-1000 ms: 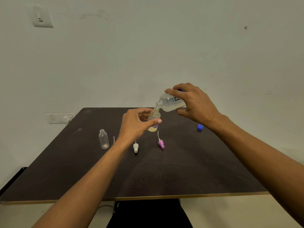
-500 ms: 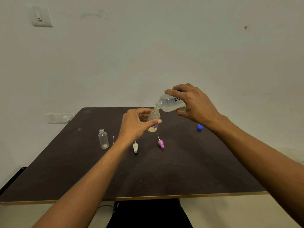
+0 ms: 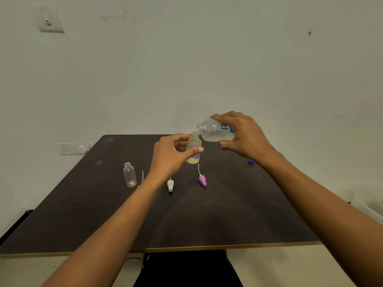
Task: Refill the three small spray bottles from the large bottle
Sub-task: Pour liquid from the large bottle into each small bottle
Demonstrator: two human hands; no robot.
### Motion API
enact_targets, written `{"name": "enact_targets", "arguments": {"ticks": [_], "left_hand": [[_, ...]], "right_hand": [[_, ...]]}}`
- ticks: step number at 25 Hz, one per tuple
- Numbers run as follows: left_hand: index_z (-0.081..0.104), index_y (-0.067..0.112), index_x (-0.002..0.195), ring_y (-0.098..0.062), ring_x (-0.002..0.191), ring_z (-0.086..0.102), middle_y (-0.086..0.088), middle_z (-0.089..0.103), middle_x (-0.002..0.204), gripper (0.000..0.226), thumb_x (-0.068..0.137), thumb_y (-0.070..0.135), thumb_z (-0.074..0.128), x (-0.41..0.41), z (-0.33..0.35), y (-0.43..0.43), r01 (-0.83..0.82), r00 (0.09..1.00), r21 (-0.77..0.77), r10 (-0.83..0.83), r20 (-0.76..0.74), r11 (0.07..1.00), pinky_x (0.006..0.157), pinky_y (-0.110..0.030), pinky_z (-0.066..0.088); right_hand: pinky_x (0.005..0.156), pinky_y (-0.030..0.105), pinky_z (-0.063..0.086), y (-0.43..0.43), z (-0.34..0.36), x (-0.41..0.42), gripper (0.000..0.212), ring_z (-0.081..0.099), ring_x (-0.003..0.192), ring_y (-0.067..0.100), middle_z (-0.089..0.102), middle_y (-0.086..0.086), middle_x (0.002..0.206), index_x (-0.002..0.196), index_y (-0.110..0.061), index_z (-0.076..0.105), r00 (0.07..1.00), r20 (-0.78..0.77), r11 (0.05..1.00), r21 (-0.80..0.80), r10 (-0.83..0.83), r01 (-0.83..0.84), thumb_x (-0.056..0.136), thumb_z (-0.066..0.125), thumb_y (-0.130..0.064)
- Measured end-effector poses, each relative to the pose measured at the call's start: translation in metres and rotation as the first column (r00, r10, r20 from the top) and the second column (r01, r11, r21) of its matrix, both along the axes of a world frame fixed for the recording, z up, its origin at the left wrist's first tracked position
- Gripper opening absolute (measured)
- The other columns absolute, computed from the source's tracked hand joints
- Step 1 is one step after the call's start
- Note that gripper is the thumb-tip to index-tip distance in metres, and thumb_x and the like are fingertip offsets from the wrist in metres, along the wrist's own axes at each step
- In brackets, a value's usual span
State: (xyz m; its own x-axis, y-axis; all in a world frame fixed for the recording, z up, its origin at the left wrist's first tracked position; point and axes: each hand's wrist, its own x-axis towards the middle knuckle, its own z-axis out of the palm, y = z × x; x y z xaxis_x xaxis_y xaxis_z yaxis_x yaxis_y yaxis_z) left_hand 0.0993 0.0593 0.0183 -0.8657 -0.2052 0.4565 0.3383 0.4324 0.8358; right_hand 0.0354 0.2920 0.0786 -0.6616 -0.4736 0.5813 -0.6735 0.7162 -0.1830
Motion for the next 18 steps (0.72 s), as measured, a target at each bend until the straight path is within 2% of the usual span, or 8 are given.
{"name": "enact_targets", "arguments": {"ticks": [3, 4, 6, 8, 11, 14, 16, 18], "left_hand": [[0.08, 0.029, 0.111, 0.004, 0.093, 0.075, 0.018, 0.081, 0.096, 0.053, 0.067, 0.052, 0.096, -0.002, -0.001, 0.0, -0.004, 1.0, 0.023, 0.004, -0.001, 1.0, 0.086, -0.015, 0.059], [0.079, 0.032, 0.109, 0.005, 0.092, 0.075, 0.02, 0.08, 0.095, 0.048, 0.067, 0.051, 0.096, -0.003, -0.002, 0.0, -0.005, 1.0, 0.031, 0.005, -0.001, 1.0, 0.084, -0.014, 0.058], [0.076, 0.041, 0.101, 0.006, 0.091, 0.075, 0.024, 0.079, 0.093, 0.039, 0.068, 0.049, 0.097, -0.003, -0.004, 0.0, 0.001, 1.0, 0.04, -0.001, 0.003, 0.999, 0.082, -0.011, 0.057], [0.074, 0.045, 0.098, 0.006, 0.092, 0.075, 0.025, 0.079, 0.093, 0.037, 0.069, 0.049, 0.096, -0.003, -0.006, -0.001, -0.001, 1.0, 0.046, 0.001, 0.015, 0.999, 0.082, -0.012, 0.058], [0.077, 0.038, 0.106, 0.005, 0.092, 0.075, 0.023, 0.079, 0.095, 0.044, 0.068, 0.05, 0.096, -0.005, -0.01, -0.002, -0.015, 0.999, 0.055, 0.013, 0.039, 0.998, 0.084, -0.017, 0.06], [0.078, 0.033, 0.109, 0.004, 0.092, 0.075, 0.02, 0.08, 0.095, 0.048, 0.068, 0.05, 0.096, -0.008, -0.014, -0.002, -0.013, 0.998, 0.061, 0.009, 0.055, 0.998, 0.087, -0.022, 0.061], [0.078, 0.033, 0.108, 0.003, 0.091, 0.076, 0.019, 0.08, 0.095, 0.047, 0.068, 0.05, 0.096, -0.01, -0.016, -0.002, -0.012, 0.998, 0.066, 0.007, 0.064, 0.998, 0.088, -0.026, 0.062], [0.078, 0.031, 0.108, 0.001, 0.091, 0.076, 0.017, 0.081, 0.096, 0.049, 0.067, 0.05, 0.097, -0.013, -0.019, -0.002, -0.019, 0.997, 0.068, 0.014, 0.076, 0.998, 0.09, -0.029, 0.063]], "right_hand": [[0.09, 0.032, 0.058, 0.002, -0.008, 0.0, 0.074, 0.063, 0.1, 0.006, 0.07, -0.009, 0.117, 0.141, -0.029, 0.064, 0.994, 0.101, 0.982, -0.185, 0.042, -0.022, 0.071, 0.088, -0.025], [0.085, 0.022, 0.058, 0.003, -0.012, 0.0, 0.072, 0.064, 0.096, 0.0, 0.069, -0.014, 0.112, 0.138, -0.028, 0.066, 0.989, 0.137, 0.967, -0.254, 0.049, -0.013, 0.071, 0.091, -0.028], [0.063, 0.006, 0.052, 0.008, -0.021, -0.001, 0.069, 0.061, 0.091, -0.02, 0.066, -0.026, 0.101, 0.134, -0.031, 0.068, 0.976, 0.21, 0.932, -0.363, 0.062, 0.018, 0.07, 0.094, -0.034], [0.05, 0.0, 0.043, 0.012, -0.03, -0.001, 0.068, 0.056, 0.09, -0.03, 0.062, -0.036, 0.099, 0.132, -0.034, 0.068, 0.958, 0.273, 0.896, -0.441, 0.088, 0.043, 0.07, 0.095, -0.039], [0.067, 0.002, 0.048, 0.017, -0.038, 0.0, 0.071, 0.064, 0.097, -0.019, 0.07, -0.029, 0.11, 0.133, -0.033, 0.069, 0.935, 0.334, 0.858, -0.509, 0.122, 0.07, 0.068, 0.094, -0.047], [0.081, 0.01, 0.051, 0.021, -0.043, 0.0, 0.074, 0.068, 0.104, -0.005, 0.073, -0.019, 0.118, 0.136, -0.032, 0.068, 0.93, 0.346, 0.853, -0.517, 0.124, 0.079, 0.069, 0.094, -0.048], [0.085, 0.016, 0.054, 0.023, -0.043, -0.001, 0.074, 0.069, 0.107, 0.001, 0.073, -0.015, 0.122, 0.138, -0.031, 0.067, 0.929, 0.35, 0.852, -0.516, 0.122, 0.083, 0.07, 0.093, -0.049], [0.078, 0.017, 0.056, 0.026, -0.043, -0.001, 0.074, 0.068, 0.104, -0.004, 0.072, -0.018, 0.12, 0.137, -0.032, 0.067, 0.931, 0.349, 0.854, -0.512, 0.111, 0.09, 0.07, 0.092, -0.05]]}}
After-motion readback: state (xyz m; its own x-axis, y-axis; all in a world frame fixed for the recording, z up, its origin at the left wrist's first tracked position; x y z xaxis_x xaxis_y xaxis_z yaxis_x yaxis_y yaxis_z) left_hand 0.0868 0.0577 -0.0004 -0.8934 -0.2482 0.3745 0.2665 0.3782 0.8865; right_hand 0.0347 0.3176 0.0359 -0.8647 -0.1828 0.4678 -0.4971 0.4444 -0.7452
